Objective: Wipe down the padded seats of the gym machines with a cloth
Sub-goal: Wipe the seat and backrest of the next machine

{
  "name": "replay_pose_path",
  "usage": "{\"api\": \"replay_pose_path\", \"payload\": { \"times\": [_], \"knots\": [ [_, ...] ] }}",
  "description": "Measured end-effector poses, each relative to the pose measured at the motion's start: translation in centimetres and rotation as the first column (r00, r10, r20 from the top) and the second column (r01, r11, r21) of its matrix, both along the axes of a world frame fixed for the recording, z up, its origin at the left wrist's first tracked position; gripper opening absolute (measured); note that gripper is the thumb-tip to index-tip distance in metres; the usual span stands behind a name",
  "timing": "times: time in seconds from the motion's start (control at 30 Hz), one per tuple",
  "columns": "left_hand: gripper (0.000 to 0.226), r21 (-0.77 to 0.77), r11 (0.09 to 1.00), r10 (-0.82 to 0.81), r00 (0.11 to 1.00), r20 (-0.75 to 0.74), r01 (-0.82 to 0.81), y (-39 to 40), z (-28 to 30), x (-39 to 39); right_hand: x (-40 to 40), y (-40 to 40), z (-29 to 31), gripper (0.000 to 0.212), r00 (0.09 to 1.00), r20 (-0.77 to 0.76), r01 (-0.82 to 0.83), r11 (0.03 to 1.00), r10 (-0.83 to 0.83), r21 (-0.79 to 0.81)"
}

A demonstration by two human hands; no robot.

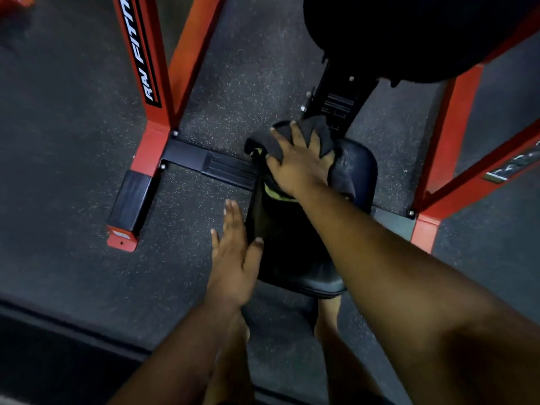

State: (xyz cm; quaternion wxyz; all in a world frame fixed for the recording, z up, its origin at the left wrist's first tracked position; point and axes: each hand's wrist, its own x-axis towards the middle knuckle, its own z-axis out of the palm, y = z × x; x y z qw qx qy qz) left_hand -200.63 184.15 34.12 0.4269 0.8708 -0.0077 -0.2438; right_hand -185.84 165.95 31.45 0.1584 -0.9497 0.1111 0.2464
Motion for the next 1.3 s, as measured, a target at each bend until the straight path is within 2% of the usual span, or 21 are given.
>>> {"api": "replay_pose_path", "payload": {
  "times": [0.07, 0.13, 0.2, 0.3, 0.33, 0.4, 0.43, 0.47, 0.5, 0.53, 0.6, 0.63, 0.73, 0.83, 0.97, 1.07, 1.17, 1.23, 1.3],
  "knots": [
    [0.079, -0.113, 0.983, 0.144, 0.989, -0.017, -0.145, 0.0, 0.7, 1.0, -4.6, 1.5, 2.3, 0.063, 0.988, 0.058, -0.146, 0.989, 0.145, 0.012],
    [0.083, -0.139, 0.958, 0.249, 0.968, -0.025, -0.250, 0.1, 1.6, 1.7, -11.0, 2.8, 5.1, 0.066, 0.952, 0.102, -0.294, 0.955, 0.289, 0.032],
    [0.084, -0.108, 0.964, 0.243, 0.970, -0.035, -0.245, 0.3, 2.5, 1.9, -16.6, 2.8, 6.7, 0.070, 0.916, 0.115, -0.393, 0.916, 0.384, 0.072],
    [0.080, -0.049, 0.992, 0.115, 0.993, -0.006, -0.116, 0.3, 3.4, 1.7, -21.7, -1.7, 6.2, 0.079, 0.890, 0.144, -0.438, 0.899, 0.432, 0.010],
    [0.080, -0.033, 0.997, 0.068, 0.998, 0.013, -0.067, 0.3, 3.6, 1.5, -22.3, -3.9, 5.8, 0.079, 0.915, 0.144, -0.382, 0.924, 0.377, 0.008],
    [0.079, -0.005, 1.000, 0.003, 0.999, 0.040, -0.003, 0.1, 3.2, 1.6, -21.6, -6.0, 5.5, 0.074, 0.989, 0.123, -0.086, 0.994, 0.077, 0.071],
    [0.078, 0.010, 1.000, -0.008, 0.999, 0.049, 0.008, -0.1, 2.8, 1.6, -20.4, -5.3, 5.3, 0.072, 0.995, 0.077, 0.064, 0.995, -0.070, 0.076],
    [0.078, 0.023, 1.000, -0.014, 0.998, 0.059, 0.013, -0.4, 2.5, 1.7, -19.0, -3.5, 5.3, 0.072, 0.988, 0.044, 0.144, 0.989, -0.145, 0.031],
    [0.078, 0.030, 0.999, -0.012, 0.998, 0.069, 0.010, -0.7, 2.1, 1.8, -17.8, -1.5, 5.4, 0.074, 0.991, 0.046, 0.129, 0.991, -0.128, -0.030],
    [0.078, 0.037, 0.999, 0.003, 0.997, 0.078, -0.006, -0.9, 1.8, 1.9, -17.0, 0.6, 5.6, 0.076, 0.997, 0.065, 0.040, 0.997, -0.036, -0.059],
    [0.077, 0.054, 0.998, 0.034, 0.996, 0.084, -0.038, -1.3, 1.6, 2.0, -17.0, 2.3, 6.1, 0.077, 0.982, 0.110, -0.153, 0.988, 0.154, -0.019],
    [0.076, 0.068, 0.997, 0.030, 0.996, 0.082, -0.036, -1.5, 1.7, 2.1, -17.6, 1.4, 6.2, 0.075, 0.974, 0.132, -0.186, 0.982, 0.185, -0.001],
    [0.077, 0.157, 0.983, -0.113, 0.988, 0.105, 0.096, -2.5, 2.3, 2.6, -20.4, -2.8, 5.9, 0.069, 0.994, 0.110, -0.032, 0.998, 0.026, 0.058],
    [0.081, 0.286, 0.928, -0.264, 0.962, 0.061, 0.237, -5.1, 1.9, 4.7, -18.4, -6.0, 3.0, 0.068, 0.984, 0.037, 0.171, 0.980, -0.175, 0.099],
    [0.082, 0.542, 0.738, -0.453, 0.891, -0.043, 0.401, -7.4, 0.5, 6.1, -8.1, -10.0, -0.8, 0.062, 0.913, 0.003, 0.405, 0.909, -0.407, 0.098],
    [0.082, 0.574, 0.716, -0.463, 0.886, -0.033, 0.396, -7.5, -0.2, 6.0, -6.0, -10.6, -1.3, 0.063, 0.913, -0.011, 0.408, 0.911, -0.408, 0.050],
    [0.082, 0.552, 0.736, -0.462, 0.887, -0.014, 0.392, -7.4, 0.3, 6.0, -12.9, -8.4, 0.1, 0.071, 0.934, 0.075, 0.339, 0.931, -0.351, 0.136],
    [0.082, 0.542, 0.744, -0.452, 0.892, -0.022, 0.390, -7.5, 0.4, 6.1, -17.1, -7.1, 0.9, 0.074, 0.920, 0.077, 0.362, 0.908, -0.384, 0.210],
    [0.082, 0.541, 0.745, -0.448, 0.893, -0.027, 0.390, -7.5, 0.6, 6.0, -16.2, -7.6, 0.7, 0.074, 0.913, 0.053, 0.386, 0.900, -0.404, 0.204]
  ]
}}
